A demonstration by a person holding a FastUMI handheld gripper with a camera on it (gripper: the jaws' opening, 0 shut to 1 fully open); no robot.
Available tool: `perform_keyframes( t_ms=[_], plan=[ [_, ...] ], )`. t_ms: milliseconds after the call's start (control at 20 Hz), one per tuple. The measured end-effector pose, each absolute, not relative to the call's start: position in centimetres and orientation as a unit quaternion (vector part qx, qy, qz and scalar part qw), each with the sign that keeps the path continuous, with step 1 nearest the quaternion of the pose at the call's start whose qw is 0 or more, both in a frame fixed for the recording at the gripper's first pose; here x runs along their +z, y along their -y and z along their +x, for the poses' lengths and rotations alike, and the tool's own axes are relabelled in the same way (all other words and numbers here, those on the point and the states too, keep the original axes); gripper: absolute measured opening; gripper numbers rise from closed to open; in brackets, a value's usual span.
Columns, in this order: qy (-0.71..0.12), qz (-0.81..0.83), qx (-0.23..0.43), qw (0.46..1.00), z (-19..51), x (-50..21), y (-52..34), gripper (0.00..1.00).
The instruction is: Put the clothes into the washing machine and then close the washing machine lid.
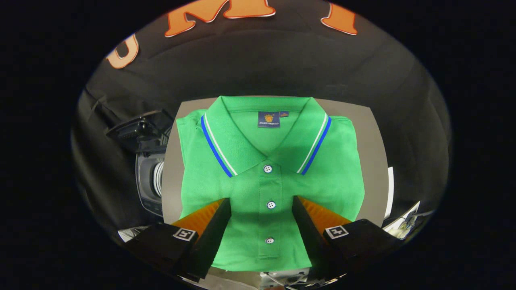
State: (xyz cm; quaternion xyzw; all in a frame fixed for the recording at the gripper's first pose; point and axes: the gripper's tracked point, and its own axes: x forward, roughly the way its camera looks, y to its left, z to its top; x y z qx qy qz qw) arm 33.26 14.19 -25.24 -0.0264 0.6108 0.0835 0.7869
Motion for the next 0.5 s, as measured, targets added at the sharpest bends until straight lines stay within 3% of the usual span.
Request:
perform_keyframes(
  t_ms=[500],
  plan=[
    [-0.634, -0.041, 0.099, 0.766, 33.36, -25.11, -14.18, 0.97]
  ],
)
